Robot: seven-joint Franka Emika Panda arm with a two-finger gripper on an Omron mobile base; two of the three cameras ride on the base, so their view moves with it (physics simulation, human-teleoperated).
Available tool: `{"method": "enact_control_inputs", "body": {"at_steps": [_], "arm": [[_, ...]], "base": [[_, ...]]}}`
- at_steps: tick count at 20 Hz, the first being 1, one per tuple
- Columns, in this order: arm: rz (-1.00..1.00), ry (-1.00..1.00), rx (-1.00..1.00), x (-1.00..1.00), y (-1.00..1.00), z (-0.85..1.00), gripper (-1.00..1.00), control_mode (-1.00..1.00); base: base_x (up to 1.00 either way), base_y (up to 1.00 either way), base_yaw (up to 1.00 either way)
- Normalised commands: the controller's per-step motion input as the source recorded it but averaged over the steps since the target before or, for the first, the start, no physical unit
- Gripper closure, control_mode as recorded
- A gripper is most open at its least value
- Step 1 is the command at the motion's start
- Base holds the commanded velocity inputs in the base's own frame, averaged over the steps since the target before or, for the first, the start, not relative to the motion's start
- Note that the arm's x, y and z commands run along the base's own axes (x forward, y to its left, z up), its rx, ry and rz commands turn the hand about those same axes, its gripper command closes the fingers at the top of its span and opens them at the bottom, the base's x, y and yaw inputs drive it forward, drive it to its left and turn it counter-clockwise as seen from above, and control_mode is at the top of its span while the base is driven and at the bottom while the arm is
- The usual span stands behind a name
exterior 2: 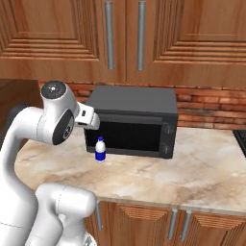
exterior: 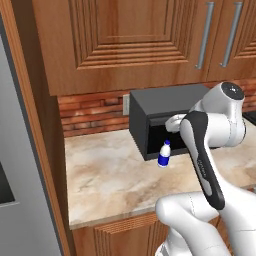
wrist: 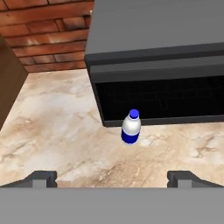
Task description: Place the drinks on the dining counter in a tight cluster.
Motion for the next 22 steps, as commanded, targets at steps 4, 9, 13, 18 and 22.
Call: {"method": "enact_control_inputs", "body": {"at_steps": [4,9,13,18,22], "arm": [[0.0,0.0,0.0,-0.05,0.0,0.0,-1.0,-1.0],[-0.03,0.0,0.0,-0.28,0.0,0.01,-1.0,-1.0],[-0.08,0.0,-0.08,-0.27,0.0,0.04,-1.0,-1.0],[-0.06,0.02,-0.08,-0.07,-0.07,-0.21,-1.0,-1.0],[0.0,0.09,0.0,0.26,-0.26,-0.56,-1.0,-1.0]], "base": [[-0.01,0.0,0.0],[0.0,0.0,0.0],[0.0,0.0,0.0],[0.0,0.0,0.0],[0.0,0.0,0.0]]}}
